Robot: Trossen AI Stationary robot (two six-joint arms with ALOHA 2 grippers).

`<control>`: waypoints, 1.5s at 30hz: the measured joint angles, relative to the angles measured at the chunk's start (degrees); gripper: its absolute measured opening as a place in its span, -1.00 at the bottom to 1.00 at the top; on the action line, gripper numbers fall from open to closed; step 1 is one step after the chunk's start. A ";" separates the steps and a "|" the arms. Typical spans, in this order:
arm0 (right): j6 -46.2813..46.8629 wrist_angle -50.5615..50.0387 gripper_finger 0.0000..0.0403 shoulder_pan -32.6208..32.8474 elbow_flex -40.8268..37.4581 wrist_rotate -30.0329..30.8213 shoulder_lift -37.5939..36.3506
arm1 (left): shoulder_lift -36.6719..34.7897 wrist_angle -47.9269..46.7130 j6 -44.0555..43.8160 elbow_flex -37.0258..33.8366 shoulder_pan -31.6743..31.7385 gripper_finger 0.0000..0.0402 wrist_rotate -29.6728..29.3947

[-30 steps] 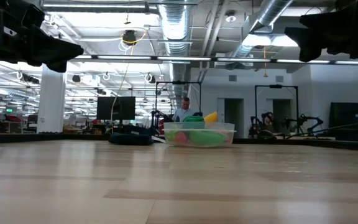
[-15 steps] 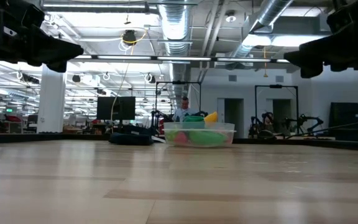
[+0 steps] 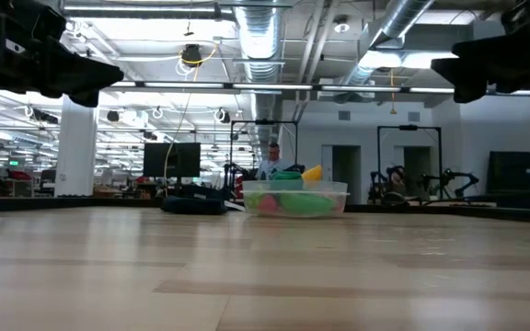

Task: Pick and placing Produce into tupperware
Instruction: Return to Home Position

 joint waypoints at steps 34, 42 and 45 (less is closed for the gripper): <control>3.18 -5.30 0.12 -1.88 -0.02 -9.39 0.89 | 0.00 -0.02 0.81 -0.02 0.00 -0.75 -0.04; 4.09 -5.46 0.12 -1.57 -0.02 -8.32 0.98 | 0.00 -0.03 0.81 -0.02 -0.01 -0.75 -0.03; 4.29 -5.51 0.12 -1.56 -0.02 -8.29 0.98 | 0.00 -0.02 0.81 -0.02 -0.01 -0.75 -0.04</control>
